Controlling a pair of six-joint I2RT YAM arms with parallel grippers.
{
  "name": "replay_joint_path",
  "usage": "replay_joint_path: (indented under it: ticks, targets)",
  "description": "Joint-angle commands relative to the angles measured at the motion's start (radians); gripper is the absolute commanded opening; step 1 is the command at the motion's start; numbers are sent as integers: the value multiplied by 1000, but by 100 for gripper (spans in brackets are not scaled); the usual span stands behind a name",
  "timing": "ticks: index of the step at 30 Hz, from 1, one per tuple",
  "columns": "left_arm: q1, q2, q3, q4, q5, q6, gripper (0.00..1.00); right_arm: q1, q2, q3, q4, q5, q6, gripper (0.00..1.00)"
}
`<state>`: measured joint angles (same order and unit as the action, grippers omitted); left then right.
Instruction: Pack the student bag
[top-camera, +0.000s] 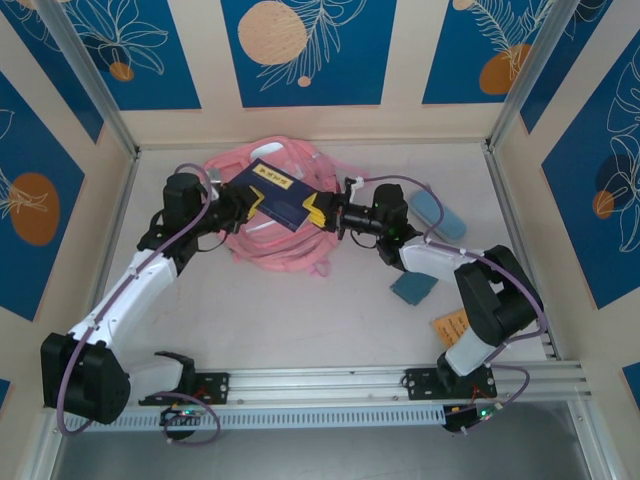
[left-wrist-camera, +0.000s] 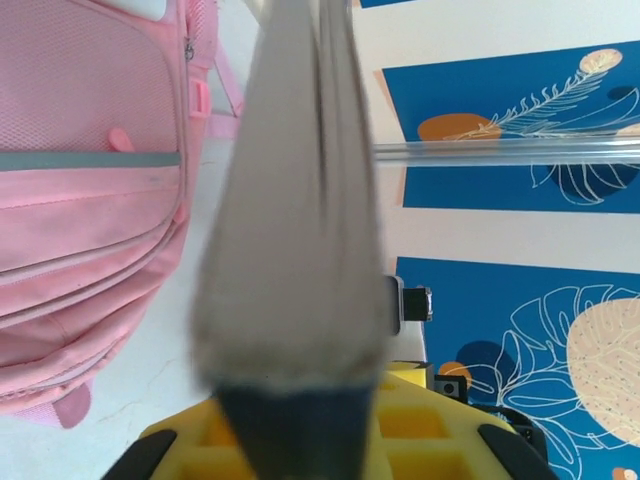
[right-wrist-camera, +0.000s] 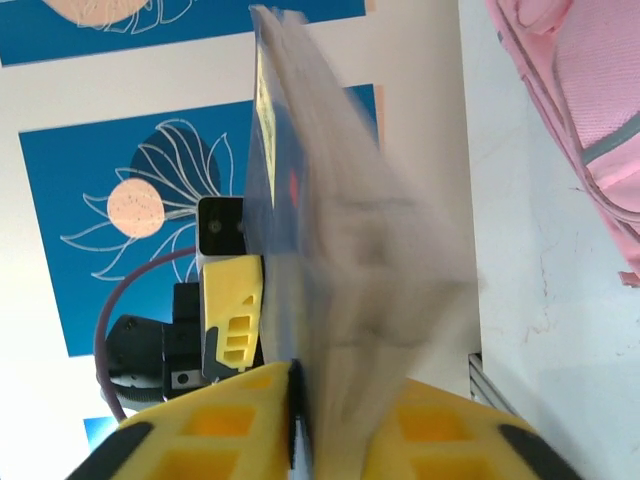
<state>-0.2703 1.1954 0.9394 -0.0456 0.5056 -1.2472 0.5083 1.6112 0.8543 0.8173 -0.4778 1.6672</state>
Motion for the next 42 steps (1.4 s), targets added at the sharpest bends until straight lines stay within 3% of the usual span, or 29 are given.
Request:
replay_joint_path:
  ticks: [1,8,12,18,22,24,36,42]
  targets:
    - [-6,3,-6,-85,55,125,27,-19,-62,-6,-17,30,-76,12]
    - [-6,-17,28,-307,-46,395,67,-69,-190,-27,-210,77,-262,2]
    - [-8,16,79,-406,-21,562,76,-103,-310,-31,-444,150,-420,1]
    - [-58,107,200,-602,-162,794,79,-128,-470,-2,-846,349,-654,1]
    - [-125,192,254,-629,-305,894,78,-156,-532,3,-1002,446,-719,1]
    - [-149,254,285,-624,-320,947,78,-176,-554,3,-1062,473,-739,1]
    - [-272,693,697,-890,-553,1220,78,-265,-629,-39,-1140,465,-778,2]
    - [-303,813,841,-969,-506,1295,75,-285,-630,-58,-1142,439,-765,2]
